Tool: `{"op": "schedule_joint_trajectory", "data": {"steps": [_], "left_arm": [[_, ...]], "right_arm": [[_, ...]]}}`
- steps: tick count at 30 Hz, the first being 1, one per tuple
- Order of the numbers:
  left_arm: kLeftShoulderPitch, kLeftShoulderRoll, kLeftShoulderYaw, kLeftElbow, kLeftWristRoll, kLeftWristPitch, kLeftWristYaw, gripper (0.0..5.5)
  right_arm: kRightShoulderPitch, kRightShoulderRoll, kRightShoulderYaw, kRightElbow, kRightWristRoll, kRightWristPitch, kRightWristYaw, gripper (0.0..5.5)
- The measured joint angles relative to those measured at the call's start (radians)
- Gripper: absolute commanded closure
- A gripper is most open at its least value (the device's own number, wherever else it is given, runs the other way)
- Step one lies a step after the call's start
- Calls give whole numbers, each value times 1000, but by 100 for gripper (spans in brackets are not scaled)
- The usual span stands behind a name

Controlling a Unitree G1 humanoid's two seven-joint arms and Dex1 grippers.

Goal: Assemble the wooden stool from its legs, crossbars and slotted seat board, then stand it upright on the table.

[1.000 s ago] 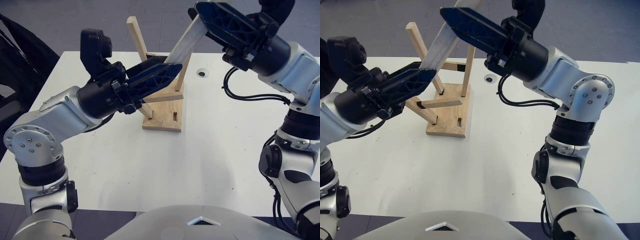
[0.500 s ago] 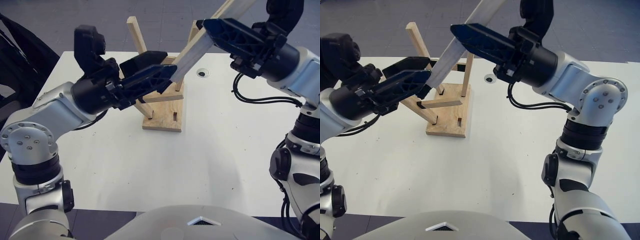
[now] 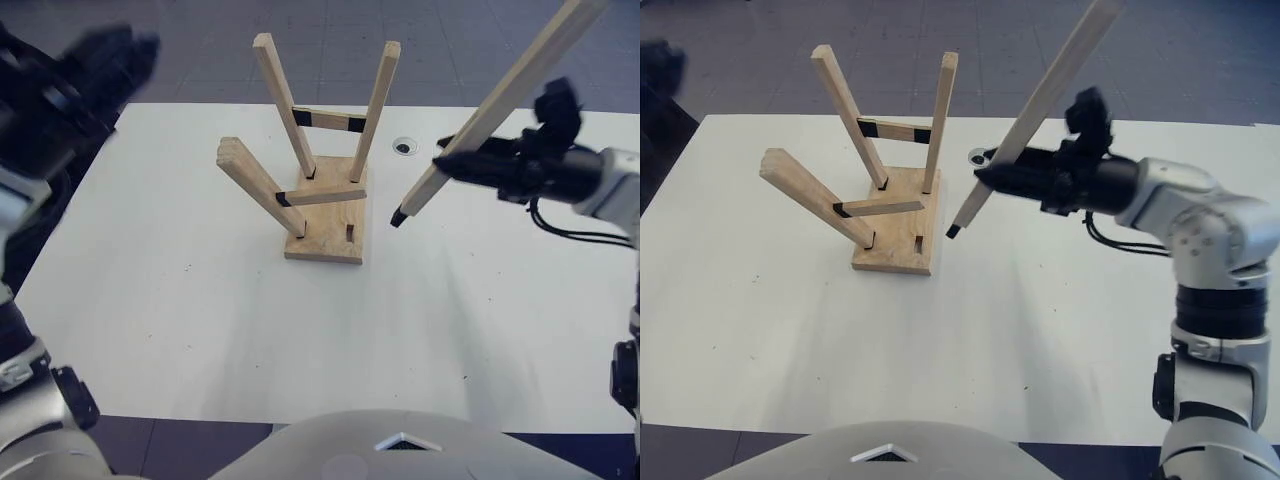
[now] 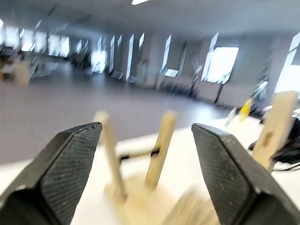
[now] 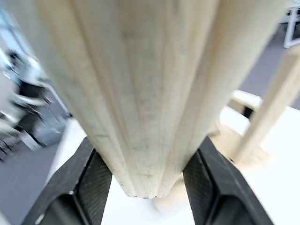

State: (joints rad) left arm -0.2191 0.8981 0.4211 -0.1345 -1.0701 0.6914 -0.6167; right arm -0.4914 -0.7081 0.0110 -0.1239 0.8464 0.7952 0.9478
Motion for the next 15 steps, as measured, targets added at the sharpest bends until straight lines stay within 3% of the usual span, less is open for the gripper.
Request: {"op": "schedule_joint_trajectory", "data": {"steps": [5, 8, 15], "left_arm": [[257, -47, -212, 29, 317, -118, -95, 195], [303, -73, -299, 71, 442, -163, -115, 195], [301, -145, -350, 39, 495, -168, -141, 195]], "right_arm": [[18, 125, 135, 108, -198, -210, 58, 347], [8, 179, 171, 216, -291, -316, 83, 347], [-45, 278, 197, 403, -419, -506, 131, 347]]}}
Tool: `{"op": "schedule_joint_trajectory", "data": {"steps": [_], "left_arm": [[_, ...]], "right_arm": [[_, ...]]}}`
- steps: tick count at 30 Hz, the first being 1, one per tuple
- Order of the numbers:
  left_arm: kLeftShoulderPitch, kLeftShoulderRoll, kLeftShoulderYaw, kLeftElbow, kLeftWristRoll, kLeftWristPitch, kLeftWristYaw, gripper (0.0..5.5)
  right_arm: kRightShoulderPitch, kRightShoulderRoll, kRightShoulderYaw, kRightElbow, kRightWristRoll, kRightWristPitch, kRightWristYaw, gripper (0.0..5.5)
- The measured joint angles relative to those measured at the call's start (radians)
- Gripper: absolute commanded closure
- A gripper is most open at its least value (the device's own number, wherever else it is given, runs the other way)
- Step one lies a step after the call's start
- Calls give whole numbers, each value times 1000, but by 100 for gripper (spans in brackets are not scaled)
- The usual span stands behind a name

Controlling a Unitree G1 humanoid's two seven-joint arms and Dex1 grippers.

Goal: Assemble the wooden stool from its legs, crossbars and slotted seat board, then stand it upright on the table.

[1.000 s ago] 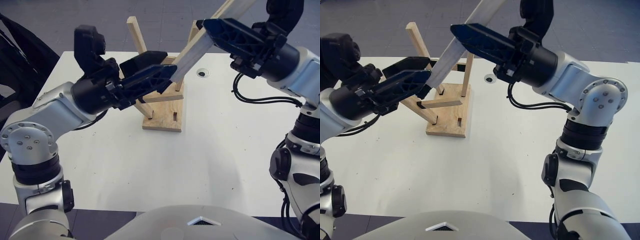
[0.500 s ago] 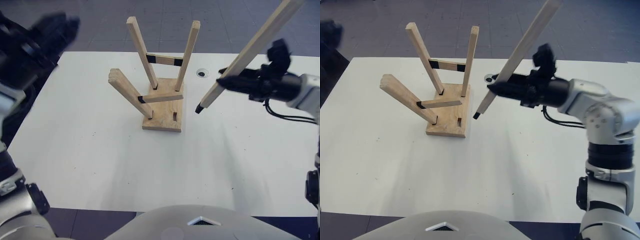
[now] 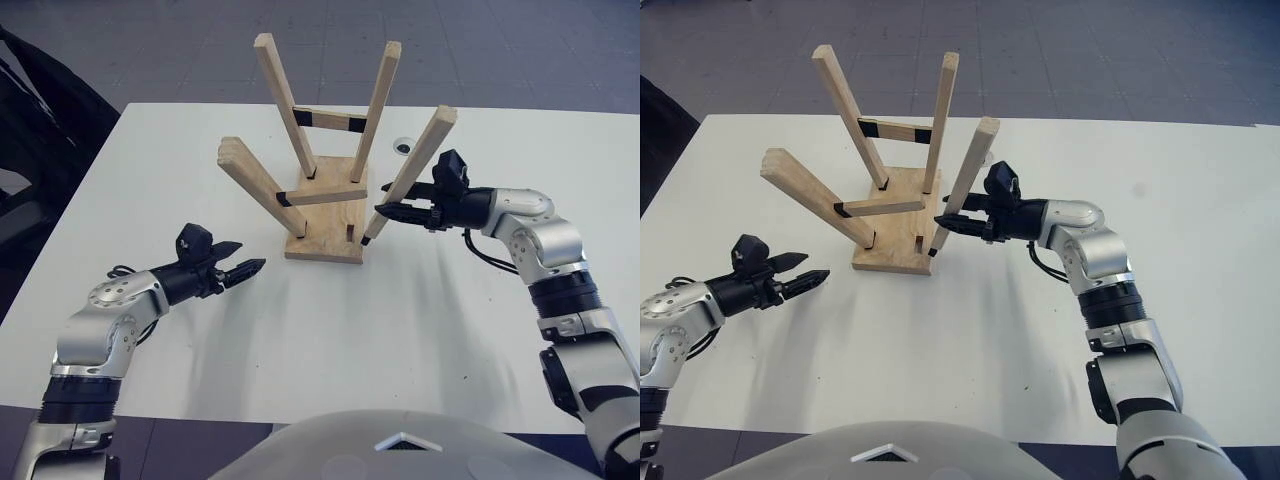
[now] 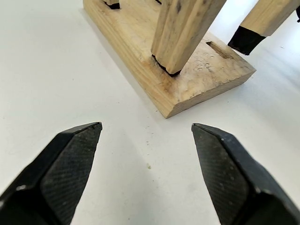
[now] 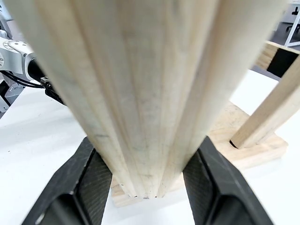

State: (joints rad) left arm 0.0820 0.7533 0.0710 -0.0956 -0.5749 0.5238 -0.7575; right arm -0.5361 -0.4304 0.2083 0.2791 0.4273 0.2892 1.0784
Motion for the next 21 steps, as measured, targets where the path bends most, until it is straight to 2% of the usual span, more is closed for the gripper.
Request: {"op": "schedule_joint_trajectory", "data": {"steps": [8, 21], "left_arm": [[-17, -53, -28, -26, 35, 17, 1, 195], [-18, -83, -27, -26, 59, 26, 9, 195]], "right_arm": [[-41, 63, -10, 56, -57, -100, 6, 347], [-36, 80, 40, 223, -127, -289, 119, 347]]}}
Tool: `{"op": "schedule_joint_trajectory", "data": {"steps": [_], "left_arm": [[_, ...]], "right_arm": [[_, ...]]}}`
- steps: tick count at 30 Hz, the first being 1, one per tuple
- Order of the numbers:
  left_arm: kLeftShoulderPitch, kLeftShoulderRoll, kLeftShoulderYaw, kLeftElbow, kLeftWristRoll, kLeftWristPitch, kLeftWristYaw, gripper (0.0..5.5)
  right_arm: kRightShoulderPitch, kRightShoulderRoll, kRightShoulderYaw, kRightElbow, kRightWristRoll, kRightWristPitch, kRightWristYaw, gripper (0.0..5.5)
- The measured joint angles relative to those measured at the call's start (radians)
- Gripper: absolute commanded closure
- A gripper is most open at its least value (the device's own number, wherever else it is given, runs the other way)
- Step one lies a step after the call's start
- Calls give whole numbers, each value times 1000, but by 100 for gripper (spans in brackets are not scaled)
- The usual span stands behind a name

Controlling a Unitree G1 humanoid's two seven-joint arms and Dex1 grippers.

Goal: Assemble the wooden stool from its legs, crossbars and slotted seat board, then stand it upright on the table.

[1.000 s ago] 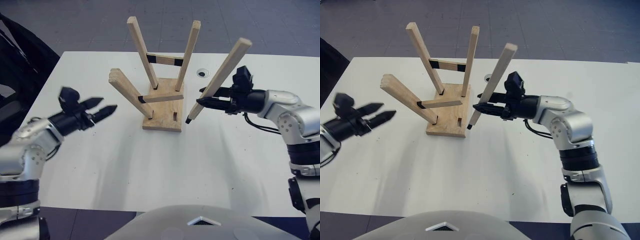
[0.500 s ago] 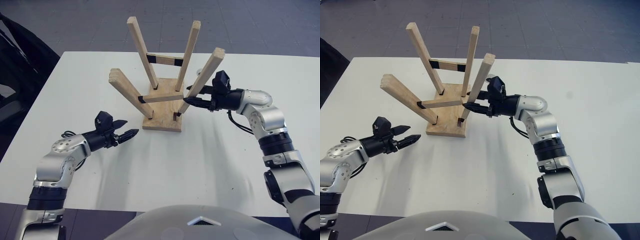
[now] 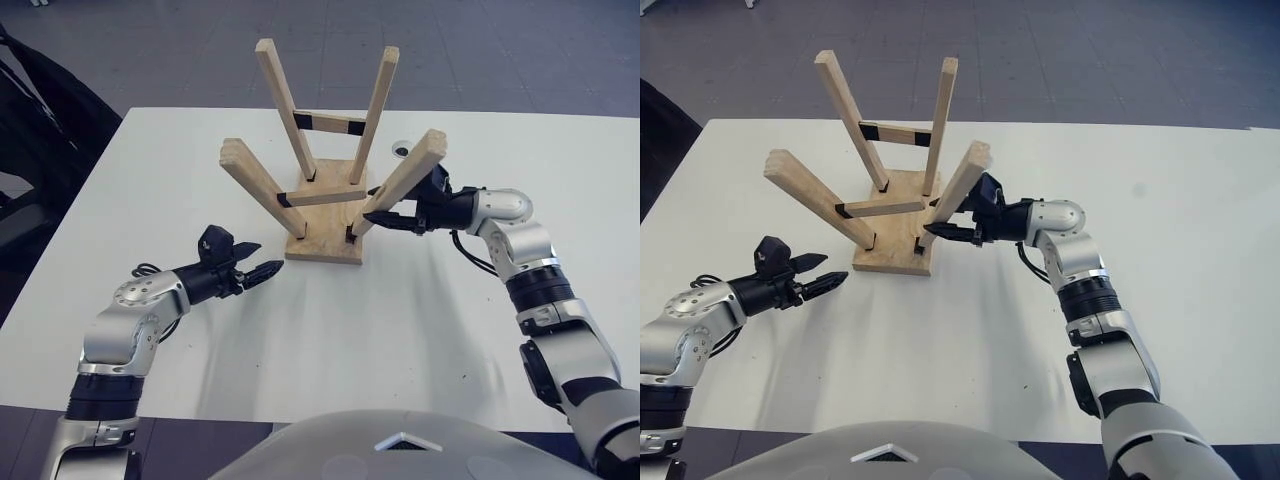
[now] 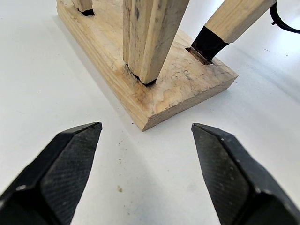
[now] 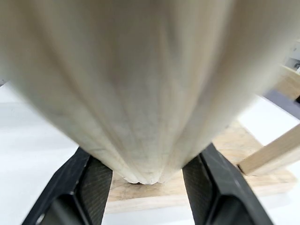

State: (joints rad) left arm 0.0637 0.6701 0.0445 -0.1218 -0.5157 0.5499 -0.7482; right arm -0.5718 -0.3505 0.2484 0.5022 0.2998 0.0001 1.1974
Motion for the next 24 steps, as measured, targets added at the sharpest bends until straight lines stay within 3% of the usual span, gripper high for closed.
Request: {"op": "schedule_joint_trajectory", "data": {"steps": [7, 13, 24], "left_arm": [[1, -15, 3, 0, 13, 1, 9, 195], [23, -35, 20, -9, 20, 0, 23, 195], [46, -54, 28, -29, 21, 0, 33, 195]], "right_arm": [[9, -20, 35, -15, -15, -38, 14, 347], [75, -143, 87, -199, -42, -38, 16, 347], [100, -186, 43, -192, 39, 72, 33, 347]]}}
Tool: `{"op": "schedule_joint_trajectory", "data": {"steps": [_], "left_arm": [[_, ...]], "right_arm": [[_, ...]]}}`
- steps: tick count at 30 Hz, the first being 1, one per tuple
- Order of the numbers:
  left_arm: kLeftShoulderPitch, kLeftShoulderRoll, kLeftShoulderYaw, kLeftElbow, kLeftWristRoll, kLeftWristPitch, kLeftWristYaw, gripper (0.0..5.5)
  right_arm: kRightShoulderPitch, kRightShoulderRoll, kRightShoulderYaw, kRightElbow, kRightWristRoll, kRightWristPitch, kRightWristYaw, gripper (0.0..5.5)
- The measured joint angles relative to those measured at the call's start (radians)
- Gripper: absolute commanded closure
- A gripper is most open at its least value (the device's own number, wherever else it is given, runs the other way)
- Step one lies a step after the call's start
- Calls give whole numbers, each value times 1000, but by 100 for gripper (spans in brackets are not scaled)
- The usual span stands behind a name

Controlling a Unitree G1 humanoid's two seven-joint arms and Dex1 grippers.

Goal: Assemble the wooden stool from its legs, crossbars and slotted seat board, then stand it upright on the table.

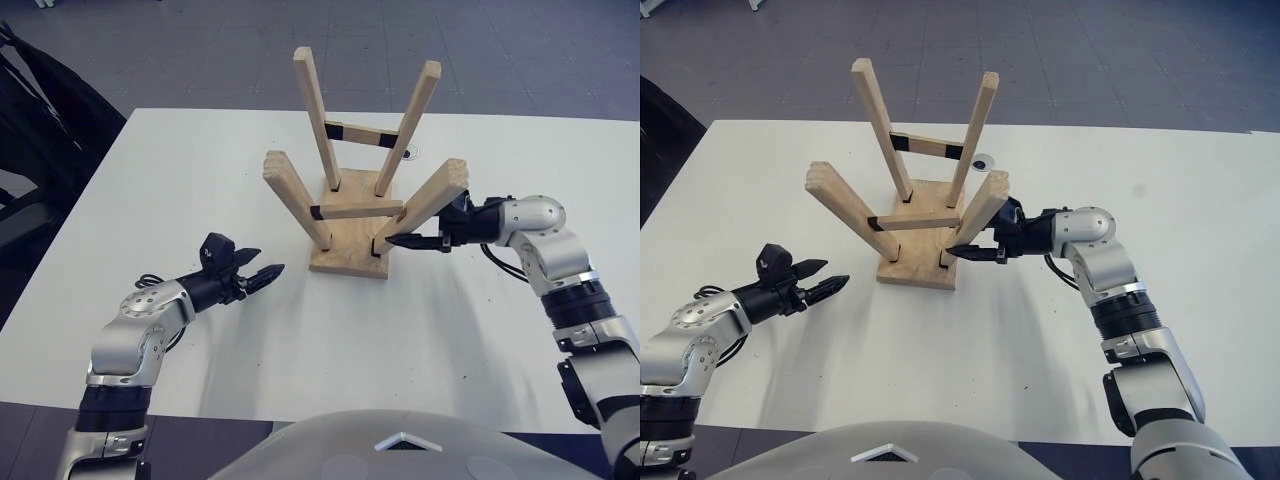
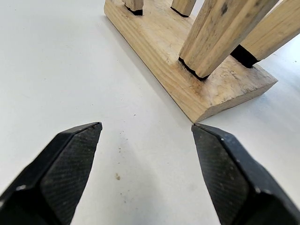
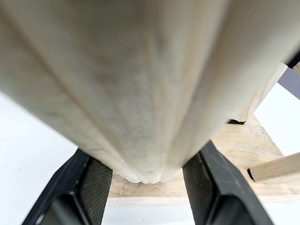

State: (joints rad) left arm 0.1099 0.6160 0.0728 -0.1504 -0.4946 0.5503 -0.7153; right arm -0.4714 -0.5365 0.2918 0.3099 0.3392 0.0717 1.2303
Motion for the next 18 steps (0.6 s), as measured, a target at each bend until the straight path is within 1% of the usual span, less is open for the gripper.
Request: {"op": "schedule_joint_trajectory", "data": {"steps": [4, 6, 7, 9, 11, 12, 14, 15, 18], "left_arm": [[-20, 3, 9, 0, 9, -1, -3, 195], [-86, 15, 44, -6, 8, -5, 8, 195], [-142, 24, 73, -19, 6, -4, 26, 195], [-316, 63, 142, -58, -11, 1, 70, 232], [-473, 110, 169, -71, -9, 10, 97, 265], [-554, 135, 171, -71, -1, 12, 108, 284], [-710, 182, 168, -69, 30, 18, 131, 287], [-802, 197, 150, -76, 40, 63, 156, 287], [-926, 186, 73, -143, 38, 191, 203, 287]], "right_arm": [[-8, 3, 0, 13, 1, 0, 8, 347], [-12, 3, 0, 13, 1, 11, 7, 347], [-16, 4, 0, 9, 1, 25, 3, 347], [-20, 7, -1, -27, 2, 95, -23, 347], [-21, 8, -4, -68, 4, 166, -48, 347], [-24, 9, -3, -86, 4, 194, -59, 347], [-26, 8, -1, -114, 0, 227, -73, 347], [-25, 6, 3, -125, -7, 230, -86, 347], [-20, 11, 7, -135, -21, 214, -103, 347]]}}
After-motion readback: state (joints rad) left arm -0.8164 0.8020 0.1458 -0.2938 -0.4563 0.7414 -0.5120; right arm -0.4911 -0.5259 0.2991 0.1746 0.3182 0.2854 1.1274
